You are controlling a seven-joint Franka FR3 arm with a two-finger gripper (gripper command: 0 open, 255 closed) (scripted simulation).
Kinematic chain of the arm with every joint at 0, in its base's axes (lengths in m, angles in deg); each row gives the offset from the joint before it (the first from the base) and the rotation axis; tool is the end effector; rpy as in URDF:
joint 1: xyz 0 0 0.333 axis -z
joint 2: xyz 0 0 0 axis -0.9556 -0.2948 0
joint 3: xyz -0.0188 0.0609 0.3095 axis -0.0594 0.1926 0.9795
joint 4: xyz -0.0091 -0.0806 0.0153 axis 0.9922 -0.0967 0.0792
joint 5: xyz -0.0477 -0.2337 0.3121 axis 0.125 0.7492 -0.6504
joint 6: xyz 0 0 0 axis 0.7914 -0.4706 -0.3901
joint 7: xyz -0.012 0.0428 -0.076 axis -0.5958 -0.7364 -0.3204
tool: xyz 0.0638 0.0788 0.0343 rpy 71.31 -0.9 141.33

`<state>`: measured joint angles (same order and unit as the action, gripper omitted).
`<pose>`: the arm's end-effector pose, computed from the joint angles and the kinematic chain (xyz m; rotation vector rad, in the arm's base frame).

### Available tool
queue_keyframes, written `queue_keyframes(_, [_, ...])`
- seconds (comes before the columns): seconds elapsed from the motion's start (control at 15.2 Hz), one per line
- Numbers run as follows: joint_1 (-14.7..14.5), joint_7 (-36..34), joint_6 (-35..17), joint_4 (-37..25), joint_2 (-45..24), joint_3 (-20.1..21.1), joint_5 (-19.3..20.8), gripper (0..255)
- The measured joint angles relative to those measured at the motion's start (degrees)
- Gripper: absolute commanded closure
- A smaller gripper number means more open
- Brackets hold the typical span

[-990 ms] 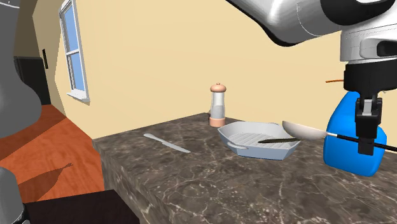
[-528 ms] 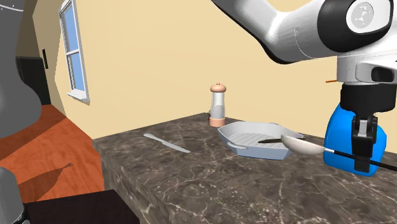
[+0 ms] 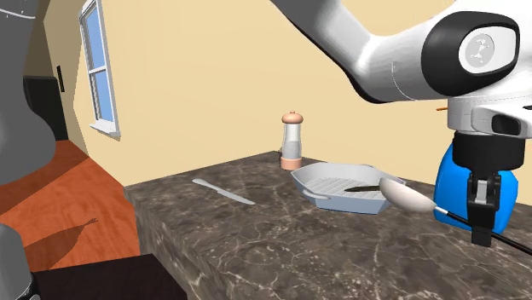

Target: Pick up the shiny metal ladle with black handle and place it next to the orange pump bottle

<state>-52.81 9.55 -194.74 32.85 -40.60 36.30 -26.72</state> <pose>0.6880 -0.1093 0.3503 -2.6854 1.5549 -0.2336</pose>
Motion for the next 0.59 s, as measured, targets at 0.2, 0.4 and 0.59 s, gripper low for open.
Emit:
queue_keyframes(0.2, [-0.01, -0.04, -0.07, -0.03, -0.03, -0.01, 0.03, 255])
queue_keyframes(0.4, [0.01, -0.03, -0.10, 0.15, -0.24, -0.05, 0.05, 0])
queue_keyframes(0.59, [0.02, -0.03, -0.16, 0.29, -0.27, -0.06, 0.05, 0])
